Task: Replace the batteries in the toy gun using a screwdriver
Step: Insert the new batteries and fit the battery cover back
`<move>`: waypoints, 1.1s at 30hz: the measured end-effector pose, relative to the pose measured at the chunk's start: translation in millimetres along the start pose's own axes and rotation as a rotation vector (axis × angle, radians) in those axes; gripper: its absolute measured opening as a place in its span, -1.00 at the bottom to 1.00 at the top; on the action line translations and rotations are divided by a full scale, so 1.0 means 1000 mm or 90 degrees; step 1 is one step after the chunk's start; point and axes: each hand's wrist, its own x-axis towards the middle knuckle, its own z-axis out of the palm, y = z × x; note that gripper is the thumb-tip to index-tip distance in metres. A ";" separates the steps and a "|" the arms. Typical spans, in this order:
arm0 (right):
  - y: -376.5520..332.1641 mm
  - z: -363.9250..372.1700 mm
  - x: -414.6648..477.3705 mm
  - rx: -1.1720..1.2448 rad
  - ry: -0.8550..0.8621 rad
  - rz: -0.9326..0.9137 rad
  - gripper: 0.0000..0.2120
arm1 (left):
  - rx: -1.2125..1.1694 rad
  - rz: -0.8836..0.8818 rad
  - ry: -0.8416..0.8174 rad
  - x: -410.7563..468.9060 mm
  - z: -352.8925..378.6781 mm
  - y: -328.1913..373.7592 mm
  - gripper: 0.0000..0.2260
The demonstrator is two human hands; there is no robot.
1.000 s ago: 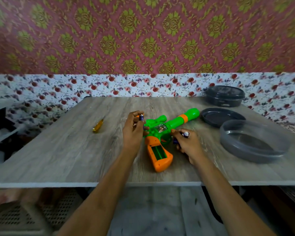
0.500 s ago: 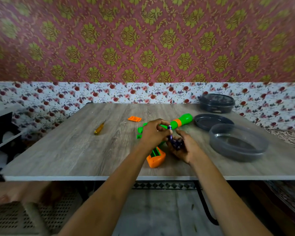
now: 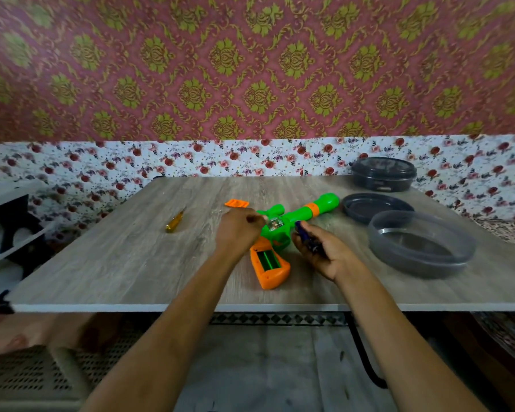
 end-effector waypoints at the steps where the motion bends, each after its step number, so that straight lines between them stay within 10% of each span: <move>1: 0.001 0.000 0.001 -0.003 0.018 -0.015 -0.86 | 0.036 -0.032 0.003 0.001 -0.005 -0.008 -0.74; 6: 0.011 -0.002 0.005 -0.052 0.068 -0.041 -0.87 | 0.070 -0.185 -0.137 -0.004 -0.007 -0.019 -0.31; 17: 0.010 -0.011 -0.003 0.000 0.044 -0.069 -0.86 | -0.275 -0.296 -0.160 -0.003 0.006 -0.003 -0.88; 33: -0.008 0.014 0.012 -0.194 0.087 -0.169 -0.93 | -0.808 -0.235 -0.013 0.049 -0.002 0.002 -0.74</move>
